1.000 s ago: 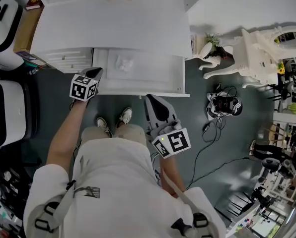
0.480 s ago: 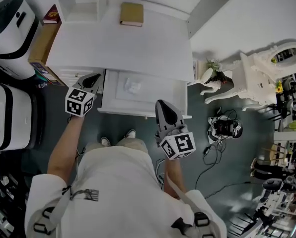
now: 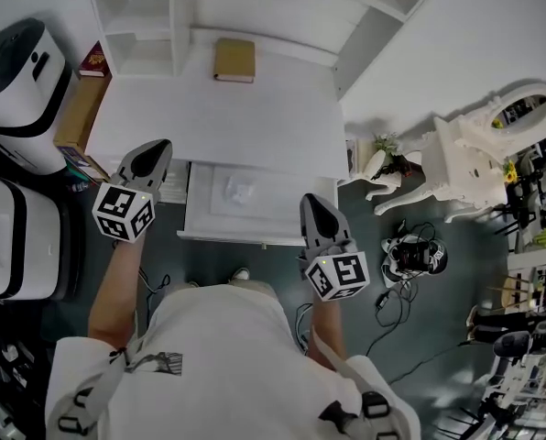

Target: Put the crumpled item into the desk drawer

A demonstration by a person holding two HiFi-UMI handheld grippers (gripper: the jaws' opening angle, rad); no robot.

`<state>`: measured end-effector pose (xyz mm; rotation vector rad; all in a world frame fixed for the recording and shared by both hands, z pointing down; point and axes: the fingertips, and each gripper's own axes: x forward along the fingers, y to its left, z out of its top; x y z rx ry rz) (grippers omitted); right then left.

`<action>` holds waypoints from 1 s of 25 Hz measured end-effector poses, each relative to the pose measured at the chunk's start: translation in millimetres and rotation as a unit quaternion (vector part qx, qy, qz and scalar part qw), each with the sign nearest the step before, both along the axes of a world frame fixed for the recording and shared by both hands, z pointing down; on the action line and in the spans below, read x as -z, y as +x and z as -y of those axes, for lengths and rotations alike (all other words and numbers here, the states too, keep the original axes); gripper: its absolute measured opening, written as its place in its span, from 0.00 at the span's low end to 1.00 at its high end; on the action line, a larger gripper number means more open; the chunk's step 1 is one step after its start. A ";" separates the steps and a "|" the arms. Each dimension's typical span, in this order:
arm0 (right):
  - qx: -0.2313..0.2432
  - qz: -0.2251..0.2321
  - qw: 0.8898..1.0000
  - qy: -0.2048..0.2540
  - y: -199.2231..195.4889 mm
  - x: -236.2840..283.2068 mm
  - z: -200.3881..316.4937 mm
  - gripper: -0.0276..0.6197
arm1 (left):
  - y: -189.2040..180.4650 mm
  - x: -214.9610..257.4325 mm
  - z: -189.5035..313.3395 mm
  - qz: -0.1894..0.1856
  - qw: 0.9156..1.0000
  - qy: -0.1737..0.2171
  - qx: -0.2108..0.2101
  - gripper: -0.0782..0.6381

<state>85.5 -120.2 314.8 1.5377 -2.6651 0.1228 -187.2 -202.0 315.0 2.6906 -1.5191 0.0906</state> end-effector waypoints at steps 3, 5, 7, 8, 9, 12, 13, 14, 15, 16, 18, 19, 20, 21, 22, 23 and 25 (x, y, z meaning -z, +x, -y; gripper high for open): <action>-0.003 -0.003 1.000 0.010 10.8 8.1 8.4 0.06 | 3.0 26.9 0.3 -0.012 1.000 0.028 0.002 0.13; -0.007 -0.005 1.000 0.017 18.1 14.4 15.3 0.06 | 4.6 43.6 -0.5 -0.017 0.999 0.046 0.003 0.13; -0.012 -0.006 1.000 0.025 24.0 21.2 21.7 0.06 | 1.4 61.5 -2.2 -0.020 0.998 0.066 0.007 0.13; -0.015 -0.006 0.999 0.030 26.0 24.1 23.8 0.06 | -2.1 69.8 -4.0 -0.022 0.997 0.075 0.010 0.13; -0.017 -0.006 0.999 0.032 27.9 26.0 24.9 0.06 | -6.2 76.7 -6.7 -0.023 0.996 0.083 0.014 0.13; -0.021 -0.007 0.999 0.033 34.8 26.1 24.7 0.06 | -15.5 89.4 -18.2 -0.022 0.995 0.096 0.027 0.13; -0.021 -0.008 0.999 0.033 37.3 25.9 25.2 0.06 | -17.8 92.1 -21.9 -0.020 0.994 0.099 0.030 0.13; -0.022 -0.009 0.999 0.033 39.9 26.1 26.0 0.06 | -19.9 94.4 -25.3 -0.018 0.994 0.103 0.034 0.13; -0.024 -0.007 0.999 0.033 42.8 26.2 26.9 0.06 | -22.1 96.4 -28.6 -0.019 0.993 0.108 0.036 0.13; -0.026 -0.006 0.999 0.032 46.2 26.1 27.7 0.06 | -24.2 98.4 -31.7 -0.021 0.993 0.113 0.040 0.13; -0.032 -0.002 0.999 0.030 52.4 25.7 29.7 0.06 | -29.3 102.1 -37.2 -0.027 0.991 0.121 0.048 0.13; -0.033 0.000 0.999 0.030 54.1 25.6 31.0 0.06 | -32.3 103.8 -39.9 -0.030 0.990 0.124 0.054 0.13; -0.033 0.000 0.999 0.029 54.6 25.8 32.4 0.06 | -35.2 105.0 -42.7 -0.031 0.990 0.127 0.059 0.13; -0.031 -0.001 0.999 0.029 54.5 26.6 33.7 0.06 | -37.4 105.7 -45.7 -0.031 0.989 0.130 0.064 0.13; -0.029 -0.004 0.999 0.030 54.0 28.1 34.8 0.06 | -38.6 106.0 -48.8 -0.029 0.988 0.132 0.069 0.13; -0.027 -0.008 0.999 0.032 53.4 30.5 35.6 0.06 | -39.0 105.7 -52.1 -0.027 0.988 0.133 0.073 0.13; -0.023 -0.016 0.999 0.035 51.8 35.3 36.0 0.06 | -38.7 103.7 -59.7 -0.024 0.987 0.136 0.080 0.13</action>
